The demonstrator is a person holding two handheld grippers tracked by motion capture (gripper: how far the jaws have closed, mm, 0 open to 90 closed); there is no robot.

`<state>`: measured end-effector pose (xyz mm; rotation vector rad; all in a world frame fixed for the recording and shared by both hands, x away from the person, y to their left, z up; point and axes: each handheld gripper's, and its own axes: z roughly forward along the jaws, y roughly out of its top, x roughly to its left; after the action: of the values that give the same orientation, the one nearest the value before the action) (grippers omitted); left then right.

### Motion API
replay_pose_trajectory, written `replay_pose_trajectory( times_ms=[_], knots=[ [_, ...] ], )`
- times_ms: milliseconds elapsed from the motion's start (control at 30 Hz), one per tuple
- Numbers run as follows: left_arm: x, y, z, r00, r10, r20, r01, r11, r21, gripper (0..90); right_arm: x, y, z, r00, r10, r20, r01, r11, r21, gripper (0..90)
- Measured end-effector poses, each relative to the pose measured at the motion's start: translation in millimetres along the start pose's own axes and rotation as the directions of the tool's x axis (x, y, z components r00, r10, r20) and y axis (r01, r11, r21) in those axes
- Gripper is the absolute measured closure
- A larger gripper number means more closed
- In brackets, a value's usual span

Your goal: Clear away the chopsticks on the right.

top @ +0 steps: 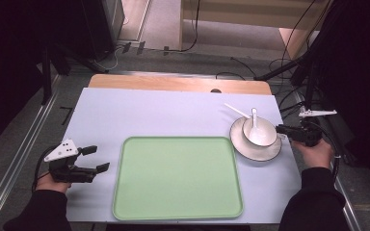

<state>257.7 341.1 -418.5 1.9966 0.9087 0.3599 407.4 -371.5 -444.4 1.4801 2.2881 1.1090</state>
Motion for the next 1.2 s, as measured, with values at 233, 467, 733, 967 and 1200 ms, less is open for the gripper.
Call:
replay_pose_trajectory(
  times_ms=[233, 467, 733, 967, 1200],
  knots=[
    [0.1, 0.0, -0.2, 1.0000, 0.001, 0.000, -0.001, 1.0000, 0.001, 19.0, -0.5, 1.0, 7.0, 1.0000, -0.007, 0.001, 0.006, 1.000, 0.026, 82.3],
    [0.3, 0.0, 0.4, 1.0000, -0.001, 0.000, 0.001, 1.0000, -0.001, 19.0, -2.3, 0.9, 9.6, 1.0000, -0.009, -0.001, 0.009, 1.000, 0.019, 82.2],
    [0.5, 0.5, 1.4, 1.0000, 0.000, 0.002, 0.000, 1.0000, 0.003, 19.0, -5.4, 1.2, 14.1, 0.9999, -0.005, -0.014, 0.005, 1.000, 0.005, 80.9],
    [0.8, 0.8, 1.3, 1.0000, 0.001, 0.004, -0.001, 1.0000, 0.000, 19.0, -5.6, 1.3, 17.4, 0.9997, -0.016, -0.019, 0.016, 1.000, 0.008, 81.4],
    [1.0, 0.7, 1.2, 1.0000, 0.001, 0.002, -0.001, 1.0000, 0.000, 19.0, -5.9, 0.7, 17.9, 0.9997, -0.008, -0.024, 0.008, 1.000, 0.012, 83.7]
  ],
)
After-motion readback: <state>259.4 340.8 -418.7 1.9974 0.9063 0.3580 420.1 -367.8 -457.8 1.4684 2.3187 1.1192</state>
